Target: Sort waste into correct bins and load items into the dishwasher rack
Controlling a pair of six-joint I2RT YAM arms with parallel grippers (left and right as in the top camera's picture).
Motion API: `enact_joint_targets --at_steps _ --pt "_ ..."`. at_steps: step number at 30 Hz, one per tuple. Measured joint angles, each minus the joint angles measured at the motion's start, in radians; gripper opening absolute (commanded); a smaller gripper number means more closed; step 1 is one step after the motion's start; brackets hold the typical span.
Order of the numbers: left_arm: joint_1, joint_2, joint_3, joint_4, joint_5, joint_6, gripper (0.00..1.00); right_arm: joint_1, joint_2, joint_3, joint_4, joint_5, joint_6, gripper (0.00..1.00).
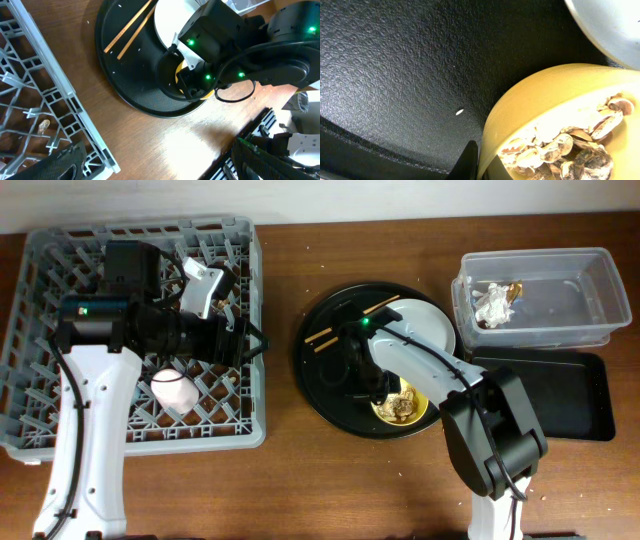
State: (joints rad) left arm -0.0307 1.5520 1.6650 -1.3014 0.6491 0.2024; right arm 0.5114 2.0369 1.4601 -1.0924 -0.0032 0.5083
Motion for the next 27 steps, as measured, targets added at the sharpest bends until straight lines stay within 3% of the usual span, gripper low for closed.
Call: enact_joint_targets --at_steps 3,6,7,11,13,16,20,24,27 --pt "0.000 0.000 0.000 -0.001 -0.009 0.000 0.93 -0.042 -0.022 -0.001 0.000 -0.029 0.000 0.04" --pt "0.000 0.000 0.000 0.000 -0.054 0.000 0.94 -0.258 -0.229 -0.008 0.003 -0.314 -0.171 0.04" --pt "0.000 0.000 0.000 0.002 -0.062 0.000 0.94 -0.367 -0.333 -0.008 -0.015 -0.415 -0.238 0.04" --pt "0.000 0.000 0.000 0.004 -0.068 0.000 0.94 -0.728 -0.372 -0.045 -0.089 -0.604 -0.416 0.04" --pt "0.000 0.000 0.000 0.002 -0.073 0.000 0.94 -1.035 -0.373 -0.211 0.014 -0.765 -0.512 0.04" --pt "0.000 0.000 0.000 0.003 -0.074 0.000 0.94 -1.284 -0.377 -0.412 0.174 -1.128 -0.700 0.04" --pt "0.000 0.000 0.000 -0.004 -0.074 0.000 0.94 -1.322 -0.376 -0.434 0.162 -1.375 -0.894 0.04" --pt "0.000 0.000 0.000 -0.019 -0.074 0.000 0.94 -1.322 -0.377 -0.436 0.078 -1.374 -0.972 0.04" --pt "0.000 0.000 0.000 -0.019 -0.074 0.000 0.94 -1.324 -0.373 -0.443 0.156 -1.400 -0.975 0.04"
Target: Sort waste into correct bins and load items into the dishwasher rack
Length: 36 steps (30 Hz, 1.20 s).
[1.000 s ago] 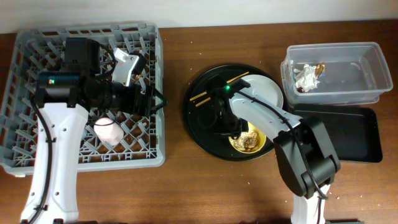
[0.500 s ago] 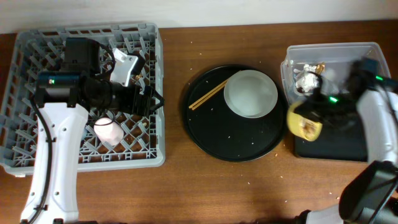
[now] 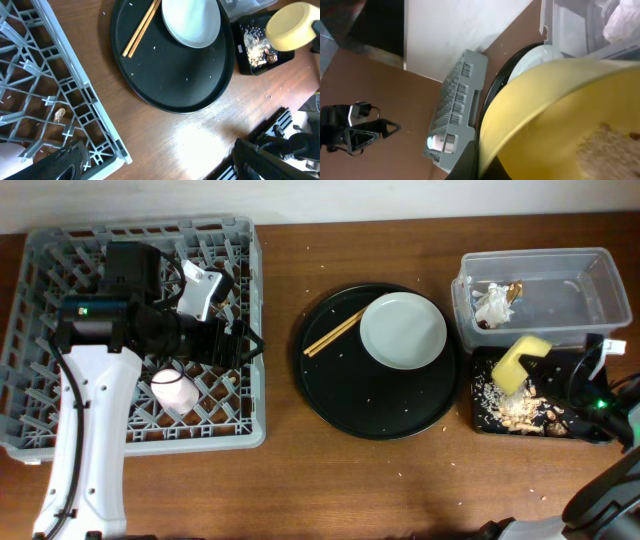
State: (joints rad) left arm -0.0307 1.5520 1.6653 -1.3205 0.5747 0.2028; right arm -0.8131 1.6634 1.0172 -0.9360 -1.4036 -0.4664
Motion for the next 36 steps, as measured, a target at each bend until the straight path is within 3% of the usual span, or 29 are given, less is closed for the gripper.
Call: enact_joint_targets --at_steps 3,5,9,10,12,14,16,17,18,20,21,23,24,25,29,31,33,35,36 --pt "0.000 0.000 0.000 0.001 0.000 0.000 0.94 -0.006 0.006 -0.005 0.044 0.045 0.202 0.04" --pt "0.000 0.000 0.000 0.000 0.000 0.000 0.94 -0.006 0.007 -0.006 0.070 0.041 0.259 0.04" --pt "0.000 0.000 0.000 0.001 0.000 0.000 0.94 -0.006 0.009 -0.006 -0.003 0.036 0.233 0.04" --pt "0.000 0.000 0.000 0.000 0.000 -0.001 0.94 -0.006 0.010 -0.006 0.020 0.065 0.288 0.04" --pt "0.000 0.000 0.000 -0.001 0.000 -0.001 0.94 -0.003 -0.015 -0.006 -0.045 0.005 0.163 0.04" --pt "0.000 0.000 0.000 0.001 0.000 -0.002 0.94 0.036 -0.085 -0.001 -0.141 0.046 0.148 0.04" --pt "0.000 0.000 0.000 0.021 0.001 -0.008 0.93 0.201 -0.172 0.016 -0.164 0.171 0.156 0.04" --pt "0.000 0.000 0.001 0.050 0.002 -0.021 0.93 0.497 -0.234 0.067 -0.124 0.323 0.213 0.04" --pt "0.000 0.000 0.001 0.072 0.000 -0.040 0.93 0.598 -0.255 0.079 -0.101 0.410 0.250 0.04" --pt "-0.002 0.000 0.001 0.100 -0.047 -0.098 0.93 1.087 -0.248 0.113 0.021 0.830 0.438 0.04" --pt "-0.001 0.000 0.001 0.102 -0.098 -0.141 0.93 1.336 -0.203 0.112 0.101 1.152 0.496 0.04" --pt "-0.001 0.000 0.001 0.106 -0.138 -0.160 0.93 1.449 -0.137 0.113 0.139 1.291 0.524 0.06" --pt "-0.001 0.000 0.001 0.107 -0.143 -0.164 0.93 1.500 -0.070 0.113 0.156 1.358 0.537 0.31" --pt "-0.001 0.000 0.001 0.106 -0.149 -0.170 0.93 1.511 -0.007 0.113 0.155 1.404 0.546 0.45" --pt "-0.044 0.000 0.001 0.180 -0.175 -0.174 0.93 1.455 0.012 0.149 0.098 1.464 0.605 0.50" --pt "-0.134 0.002 0.001 0.212 -0.241 -0.174 0.93 1.352 -0.059 0.200 0.010 1.452 0.638 0.61" --pt "-0.261 0.076 0.001 0.266 -0.341 -0.174 0.76 1.210 -0.193 0.247 -0.018 1.391 0.673 0.66" --pt "-0.338 0.253 0.009 0.393 -0.374 -0.143 0.71 1.004 -0.296 0.254 -0.043 1.235 0.684 0.66" --pt "-0.386 0.372 0.009 0.460 -0.378 -0.110 0.64 0.927 -0.322 0.258 -0.063 1.194 0.687 0.65"
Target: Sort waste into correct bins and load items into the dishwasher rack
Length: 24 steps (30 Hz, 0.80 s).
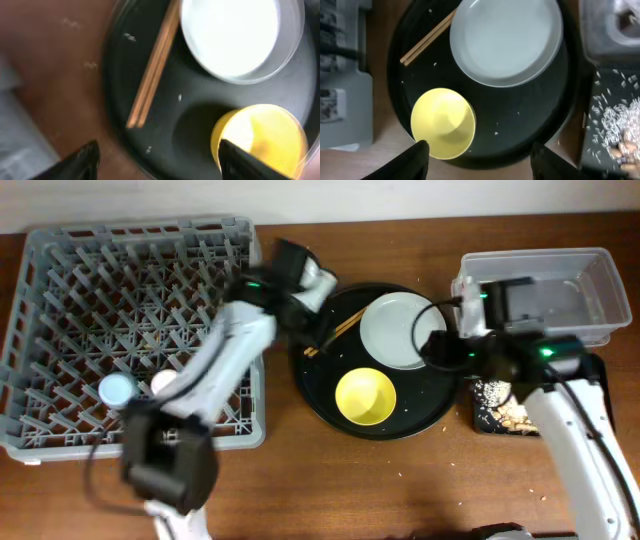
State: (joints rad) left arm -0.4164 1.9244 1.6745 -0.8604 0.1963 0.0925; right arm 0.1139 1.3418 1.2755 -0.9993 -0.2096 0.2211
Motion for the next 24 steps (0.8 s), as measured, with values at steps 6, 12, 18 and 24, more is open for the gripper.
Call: enact_joint_targets --at_steps 6,12,18,24 --pt "-0.106 0.266 -0.014 0.314 -0.079 0.164 0.54 -0.042 0.000 0.001 -0.052 -0.081 0.008 0.66" --pt "-0.102 0.279 -0.014 0.439 -0.161 0.181 0.40 -0.042 0.000 0.001 -0.053 -0.081 0.008 0.66" --pt "-0.092 0.359 -0.008 0.461 -0.167 0.185 0.31 -0.042 0.000 0.001 -0.057 -0.087 0.008 0.66" --pt "-0.089 0.359 0.041 0.327 -0.164 0.132 0.40 -0.042 0.000 0.001 -0.058 -0.088 0.008 0.66"
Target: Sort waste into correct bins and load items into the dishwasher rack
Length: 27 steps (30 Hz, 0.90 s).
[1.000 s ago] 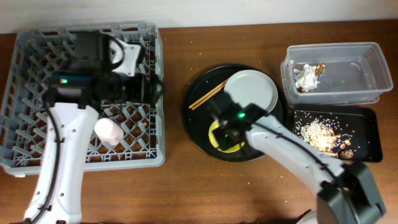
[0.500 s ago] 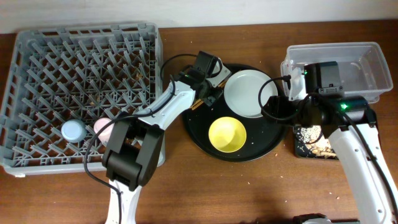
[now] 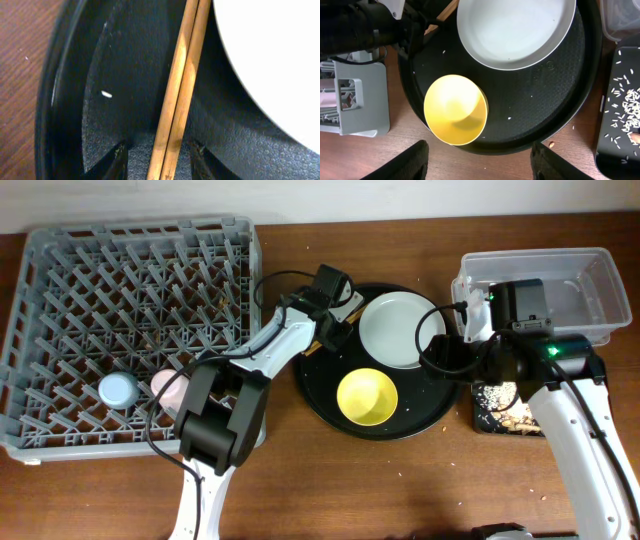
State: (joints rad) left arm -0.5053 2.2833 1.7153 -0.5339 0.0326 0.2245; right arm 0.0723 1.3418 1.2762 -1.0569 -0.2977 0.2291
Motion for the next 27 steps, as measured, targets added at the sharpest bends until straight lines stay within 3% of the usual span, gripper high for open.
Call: enact_joint_targets --at_steps 4,9,18,19,20,21,23,27 --pt "0.003 -0.006 0.011 -0.042 -0.003 0.001 0.39 0.000 0.000 0.000 0.001 0.000 0.000 0.67" --pt "0.009 -0.060 0.026 -0.019 -0.041 0.010 0.28 0.000 0.000 0.000 0.006 0.000 0.000 0.67" --pt "0.015 0.018 0.027 -0.001 0.021 0.011 0.29 0.000 0.008 0.000 0.008 0.000 0.000 0.66" --pt "0.014 0.023 0.027 -0.001 0.024 0.011 0.26 0.000 0.009 0.000 0.009 0.000 0.000 0.66" --pt "0.014 0.024 0.029 -0.009 0.031 0.011 0.06 0.000 0.009 0.000 0.009 0.000 0.000 0.66" --pt "0.015 0.025 0.032 -0.018 0.039 0.011 0.00 0.000 0.010 0.000 0.009 0.000 0.000 0.66" --pt "0.015 0.025 0.043 -0.059 0.051 0.027 0.00 0.000 0.010 0.000 0.009 0.000 0.000 0.66" --pt "0.015 0.012 0.134 -0.293 0.069 0.010 0.00 0.000 0.010 0.000 0.010 0.000 0.000 0.66"
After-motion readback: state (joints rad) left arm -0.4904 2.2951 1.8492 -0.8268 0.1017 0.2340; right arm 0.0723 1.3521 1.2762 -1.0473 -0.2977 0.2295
